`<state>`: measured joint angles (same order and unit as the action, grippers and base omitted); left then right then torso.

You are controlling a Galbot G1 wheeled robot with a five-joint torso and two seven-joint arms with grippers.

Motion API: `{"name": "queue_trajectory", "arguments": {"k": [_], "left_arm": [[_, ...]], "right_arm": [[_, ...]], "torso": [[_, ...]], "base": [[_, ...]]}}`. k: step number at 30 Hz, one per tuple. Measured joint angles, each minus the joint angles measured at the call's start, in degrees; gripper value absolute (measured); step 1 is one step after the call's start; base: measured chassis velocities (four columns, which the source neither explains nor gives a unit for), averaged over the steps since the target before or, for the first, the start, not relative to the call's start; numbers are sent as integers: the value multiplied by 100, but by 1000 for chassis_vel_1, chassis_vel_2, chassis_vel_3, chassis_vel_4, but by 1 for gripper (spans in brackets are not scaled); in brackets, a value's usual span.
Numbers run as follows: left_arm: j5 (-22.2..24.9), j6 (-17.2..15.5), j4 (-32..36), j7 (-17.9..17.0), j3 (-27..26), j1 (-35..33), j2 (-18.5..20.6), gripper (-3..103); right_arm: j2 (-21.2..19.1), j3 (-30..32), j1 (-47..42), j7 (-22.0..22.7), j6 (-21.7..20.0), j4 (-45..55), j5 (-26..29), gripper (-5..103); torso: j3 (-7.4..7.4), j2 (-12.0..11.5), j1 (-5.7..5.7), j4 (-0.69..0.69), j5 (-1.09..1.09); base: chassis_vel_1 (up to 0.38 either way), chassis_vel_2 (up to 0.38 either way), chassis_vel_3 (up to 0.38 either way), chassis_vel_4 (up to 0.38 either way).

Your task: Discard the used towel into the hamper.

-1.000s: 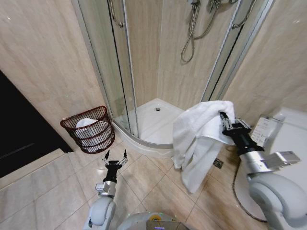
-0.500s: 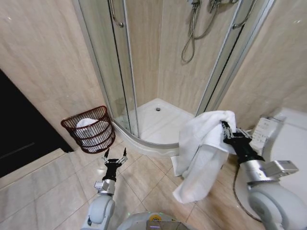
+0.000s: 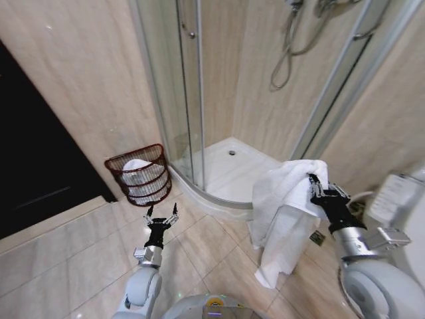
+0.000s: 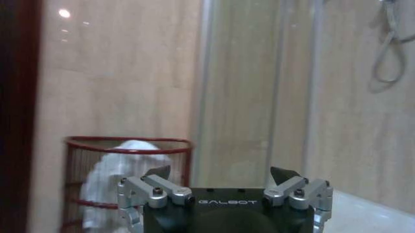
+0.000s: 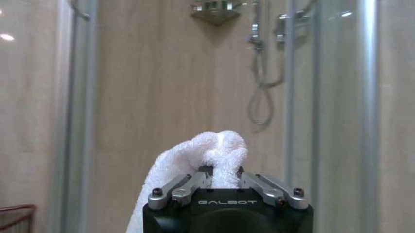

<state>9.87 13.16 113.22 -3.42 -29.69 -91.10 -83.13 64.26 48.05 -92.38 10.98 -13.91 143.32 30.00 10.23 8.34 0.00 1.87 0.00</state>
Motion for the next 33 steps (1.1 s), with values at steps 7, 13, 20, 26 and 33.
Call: {"name": "queue_trajectory", "arguments": {"k": [7, 13, 20, 26, 33], "left_arm": [[-24, 53, 22, -9, -27, -60, -21, 100], [-64, 92, 57, -26, -31, -113, -59, 100], [-138, 161, 90, -54, -22, -163, -97, 100], [-256, 29, 111, -112, -54, -157, -60, 100], [-301, -98, 192, -196, -37, -166, -69, 100]], "right_arm": [[23, -118, 46, -26, -1, -2, -57, 13], [81, -213, 50, -50, 5, -4, -167, 13], [123, -383, 121, -86, 6, -7, -209, 13], [110, -616, 401, -95, 64, -9, -275, 13], [233, -1026, 590, -145, 132, -9, -560, 13]], "torso": [[0, 0, 0, 0, 0], [0, 0, 0, 0, -1], [0, 0, 0, 0, 0], [5, 4, 1, 0, 0], [98, 142, 36, 0, -1]], "base": [[126, 115, 121, 113], [121, 101, 109, 98], [82, 82, 102, 98], [53, 48, 39, 48], [0, 0, 0, 0]]}}
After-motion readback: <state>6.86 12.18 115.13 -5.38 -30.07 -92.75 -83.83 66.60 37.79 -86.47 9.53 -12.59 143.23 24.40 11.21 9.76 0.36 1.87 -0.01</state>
